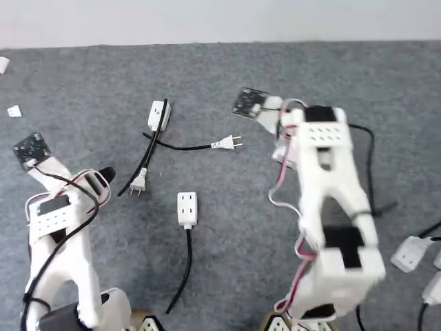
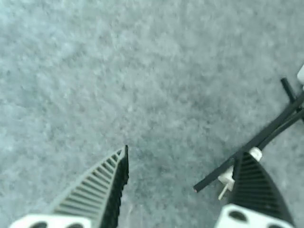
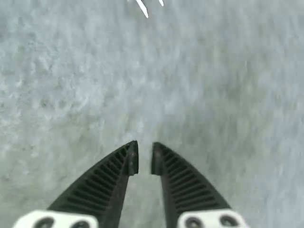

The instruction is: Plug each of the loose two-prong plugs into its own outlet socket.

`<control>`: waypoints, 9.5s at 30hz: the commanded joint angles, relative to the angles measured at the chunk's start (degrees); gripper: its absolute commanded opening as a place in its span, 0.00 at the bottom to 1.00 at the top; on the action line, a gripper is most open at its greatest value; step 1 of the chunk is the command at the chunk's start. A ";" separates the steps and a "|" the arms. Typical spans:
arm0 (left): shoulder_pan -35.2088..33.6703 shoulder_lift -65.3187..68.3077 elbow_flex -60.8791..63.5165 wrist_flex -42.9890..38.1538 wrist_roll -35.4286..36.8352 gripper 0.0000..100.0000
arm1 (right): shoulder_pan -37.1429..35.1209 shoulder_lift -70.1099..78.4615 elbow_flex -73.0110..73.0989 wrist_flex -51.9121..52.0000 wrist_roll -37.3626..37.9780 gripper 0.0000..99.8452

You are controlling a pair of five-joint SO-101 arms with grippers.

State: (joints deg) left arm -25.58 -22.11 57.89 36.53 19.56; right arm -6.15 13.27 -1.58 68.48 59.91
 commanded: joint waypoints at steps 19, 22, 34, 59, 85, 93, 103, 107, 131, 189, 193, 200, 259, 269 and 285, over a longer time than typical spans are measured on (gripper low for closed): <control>-0.44 -1.23 -0.22 -2.81 -0.53 0.33 | -15.52 30.64 -53.89 26.77 3.69 0.14; -0.44 -1.23 -0.13 -2.81 -0.53 0.33 | -15.34 34.07 -55.65 26.59 6.07 0.20; -0.62 -1.23 0.31 -2.81 -0.62 0.33 | -13.93 51.47 -70.07 24.40 10.02 0.22; -0.35 -1.23 1.80 -5.98 -3.08 0.33 | 0.13 59.65 -90.81 34.51 4.75 0.01; 1.14 -1.23 1.98 -6.07 -3.34 0.33 | 20.97 46.73 -78.42 34.86 -39.65 0.01; 1.14 -1.23 1.98 -6.07 -3.34 0.33 | 23.52 26.59 -49.32 34.33 -43.87 0.01; 1.14 -1.23 1.98 -6.07 -3.34 0.33 | 27.65 23.16 -28.92 29.14 -43.78 0.01; 1.23 -1.23 1.98 -6.07 -3.43 0.33 | 29.85 20.26 -18.20 21.76 -42.90 0.01; 1.23 -1.23 1.98 -6.07 -3.43 0.33 | 31.43 -9.71 32.00 -8.75 -26.81 0.13; 1.32 -1.23 1.98 -6.15 -3.43 0.33 | 26.86 -6.02 31.65 -20.18 -18.90 0.09; 1.32 -1.23 1.98 -6.15 -3.43 0.33 | 27.03 -6.46 31.65 -17.45 -18.90 0.09; 1.32 -1.23 1.98 -6.15 -3.43 0.33 | 27.03 -6.46 31.74 -17.01 -18.81 0.09; 16.09 -9.14 8.66 9.32 -42.29 0.33 | -35.74 -53.67 30.42 4.53 -45.01 0.01; 19.16 -13.63 11.65 13.01 -48.00 0.33 | -39.43 -53.23 38.77 -5.58 -44.84 0.01; 23.12 -13.80 12.09 16.88 -52.57 0.33 | -39.34 -52.35 45.98 -19.74 -42.55 0.01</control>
State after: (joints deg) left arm -3.87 -34.59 70.29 51.82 -31.60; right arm -45.10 -39.91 45.10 51.08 16.31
